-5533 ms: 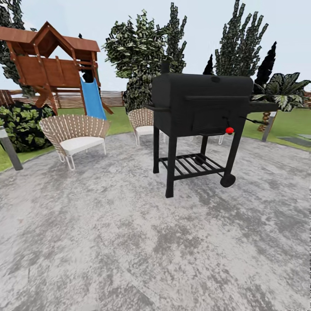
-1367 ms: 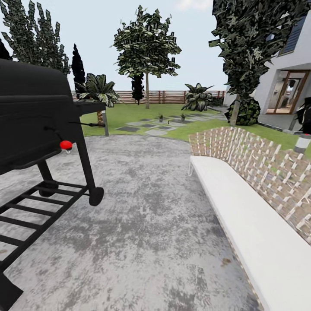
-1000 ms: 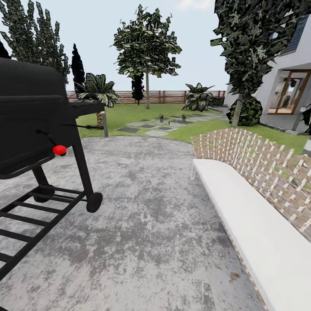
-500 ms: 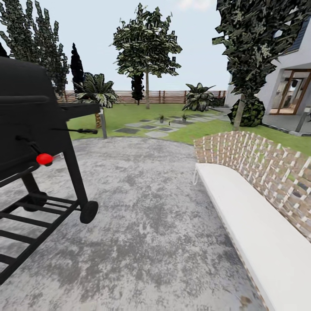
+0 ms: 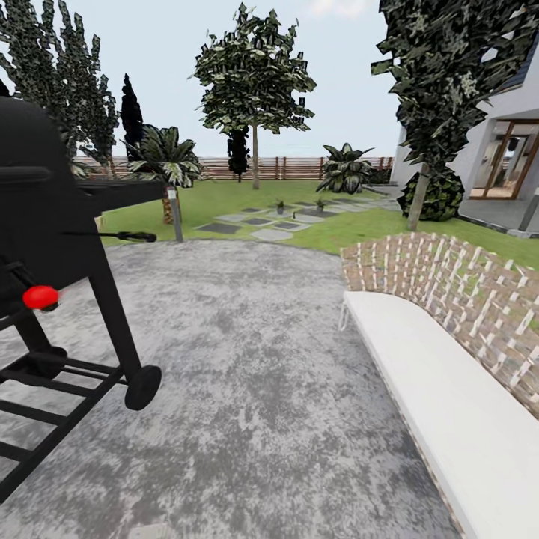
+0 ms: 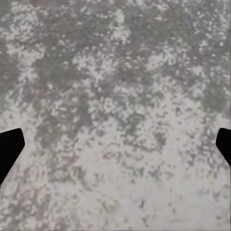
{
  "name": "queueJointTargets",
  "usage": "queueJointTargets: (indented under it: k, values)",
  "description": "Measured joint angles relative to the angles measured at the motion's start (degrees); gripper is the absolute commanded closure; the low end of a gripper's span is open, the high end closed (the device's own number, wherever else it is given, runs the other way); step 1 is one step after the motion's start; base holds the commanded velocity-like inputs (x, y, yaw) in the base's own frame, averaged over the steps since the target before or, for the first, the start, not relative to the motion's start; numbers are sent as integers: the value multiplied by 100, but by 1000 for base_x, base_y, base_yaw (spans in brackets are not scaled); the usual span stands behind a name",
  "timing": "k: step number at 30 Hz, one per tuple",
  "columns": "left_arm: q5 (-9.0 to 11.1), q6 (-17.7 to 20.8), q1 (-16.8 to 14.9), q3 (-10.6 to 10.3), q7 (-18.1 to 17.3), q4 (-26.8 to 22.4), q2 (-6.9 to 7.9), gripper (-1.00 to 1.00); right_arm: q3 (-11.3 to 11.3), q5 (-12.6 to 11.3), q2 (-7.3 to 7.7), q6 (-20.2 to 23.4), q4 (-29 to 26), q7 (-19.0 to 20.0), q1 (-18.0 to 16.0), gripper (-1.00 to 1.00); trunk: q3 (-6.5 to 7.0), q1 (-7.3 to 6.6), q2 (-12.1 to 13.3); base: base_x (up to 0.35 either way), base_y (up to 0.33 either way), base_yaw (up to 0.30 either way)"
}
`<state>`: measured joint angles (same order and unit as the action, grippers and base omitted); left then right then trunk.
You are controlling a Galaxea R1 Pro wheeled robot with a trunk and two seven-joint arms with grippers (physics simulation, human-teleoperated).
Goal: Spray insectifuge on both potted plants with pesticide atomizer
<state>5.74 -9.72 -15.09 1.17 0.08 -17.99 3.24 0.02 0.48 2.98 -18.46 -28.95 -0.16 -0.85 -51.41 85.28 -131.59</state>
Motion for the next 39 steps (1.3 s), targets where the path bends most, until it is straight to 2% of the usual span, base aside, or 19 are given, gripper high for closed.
queueJointTargets:
  k: [21,29,39]
  values:
    - [0,-1,0,0,0,0,0,-100,1,0,0,0,0,0,1,-100,0,0,0,339,0,0]
    - [0,-4,-1,0,5,1,0,-100,-2,0,0,0,0,0,2,-100,0,0,0,339,12,-139]
    - [0,-4,0,1,6,1,0,-100,-1,0,0,0,1,0,0,-100,0,0,0,339,77,-13]
